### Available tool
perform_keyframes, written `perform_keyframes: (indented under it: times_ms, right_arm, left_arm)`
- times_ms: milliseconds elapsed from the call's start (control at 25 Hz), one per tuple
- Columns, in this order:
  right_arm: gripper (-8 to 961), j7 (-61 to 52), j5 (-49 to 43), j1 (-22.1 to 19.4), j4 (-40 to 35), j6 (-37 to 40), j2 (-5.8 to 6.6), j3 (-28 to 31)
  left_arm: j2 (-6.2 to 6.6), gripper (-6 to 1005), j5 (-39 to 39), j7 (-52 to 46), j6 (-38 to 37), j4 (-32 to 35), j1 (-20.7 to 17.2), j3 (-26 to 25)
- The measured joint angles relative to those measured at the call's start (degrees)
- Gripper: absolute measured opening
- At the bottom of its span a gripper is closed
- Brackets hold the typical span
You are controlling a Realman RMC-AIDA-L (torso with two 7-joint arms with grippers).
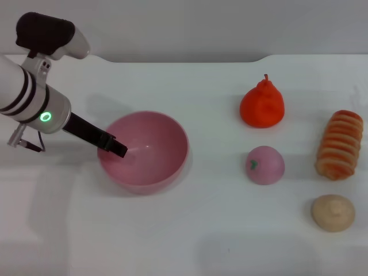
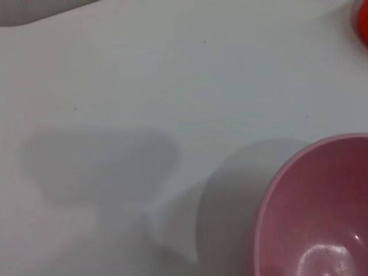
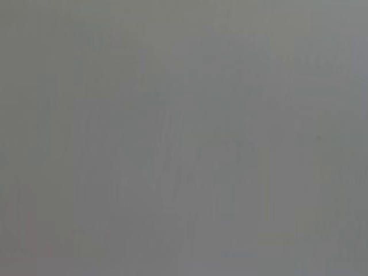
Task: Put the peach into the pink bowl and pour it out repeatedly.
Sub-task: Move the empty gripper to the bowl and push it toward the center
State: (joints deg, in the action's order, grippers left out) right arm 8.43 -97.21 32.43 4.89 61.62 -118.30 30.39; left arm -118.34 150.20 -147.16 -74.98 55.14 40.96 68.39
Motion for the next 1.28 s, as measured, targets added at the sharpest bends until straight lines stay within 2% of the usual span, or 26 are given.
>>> perform_keyframes:
  times_ms: [120,160,320,800,1040,1200,1280]
  right_arm:
    - [559,0.0,0.0,0.0,-0.1,0.0,0.06,0.0]
    - [559,0.0,0.0,0.0,-0.1,0.0,0.07,0.0]
    - [558,0.0,0.0,-0.1,-0.1,0.0,0.09,0.0]
    - [557,0.0,0.4,-0.2,-0.1,0.0,0.09,0.0]
    - [556,0.0,0.4,-0.1,-0.1,0.0,0.09,0.0]
    - [556,-1.6,0.5,0.0,-0.1,0.0,0.09,0.5]
    - [556,-6.2,0.1,0.2,-0.1,0.3,0.56,0.2]
  left_arm:
    - [0.0,675,0.0,0.0,0.0,0.0,0.0,0.0]
    - [0.0,675,0.0,0.0,0.5,0.4,-0.2,1.6]
    - [-0.04,598,0.0,0.0,1.4,0.7,-0.4,2.7]
    - [-0.04,118,-0.1,-0.1,2.2,0.8,-0.1,2.4]
    - [-0.04,45,-0.1,-0.1,2.2,0.8,-0.4,2.6]
    - [-0.07,45,-0.6,-0.1,4.5,1.6,-1.3,2.4]
    - [-0.07,45,-0.8,-0.1,5.3,2.2,-1.8,2.5]
